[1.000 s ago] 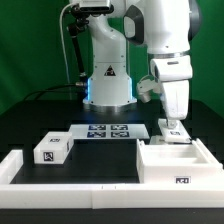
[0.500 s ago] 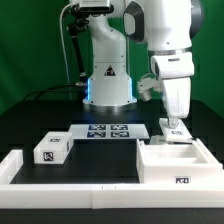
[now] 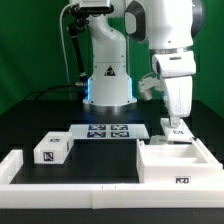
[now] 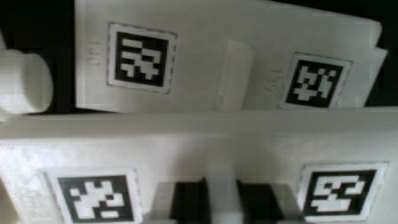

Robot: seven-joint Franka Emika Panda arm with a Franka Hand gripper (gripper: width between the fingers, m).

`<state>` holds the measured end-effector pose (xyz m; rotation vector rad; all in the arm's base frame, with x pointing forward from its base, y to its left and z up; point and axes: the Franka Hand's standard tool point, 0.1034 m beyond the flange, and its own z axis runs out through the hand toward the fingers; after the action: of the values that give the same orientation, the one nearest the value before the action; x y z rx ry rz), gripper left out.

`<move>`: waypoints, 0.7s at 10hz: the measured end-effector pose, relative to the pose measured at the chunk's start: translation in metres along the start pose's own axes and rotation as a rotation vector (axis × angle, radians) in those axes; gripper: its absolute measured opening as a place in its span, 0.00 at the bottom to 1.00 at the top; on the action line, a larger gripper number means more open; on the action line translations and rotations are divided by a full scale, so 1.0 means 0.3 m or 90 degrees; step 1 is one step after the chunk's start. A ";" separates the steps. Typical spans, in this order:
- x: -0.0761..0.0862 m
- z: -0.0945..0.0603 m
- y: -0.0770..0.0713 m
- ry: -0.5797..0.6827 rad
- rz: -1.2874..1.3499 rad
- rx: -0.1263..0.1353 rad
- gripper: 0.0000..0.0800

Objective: Assemble cabinet

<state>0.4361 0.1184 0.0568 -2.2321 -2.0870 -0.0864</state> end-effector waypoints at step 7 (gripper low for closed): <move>-0.008 0.001 0.047 0.001 0.013 0.007 0.09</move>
Offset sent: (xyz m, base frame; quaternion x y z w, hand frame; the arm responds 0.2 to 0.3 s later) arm 0.0109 -0.0023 -0.0048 0.0033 0.0090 -0.0112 0.9999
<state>0.4501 0.1153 0.0560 -2.2451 -2.0588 -0.0755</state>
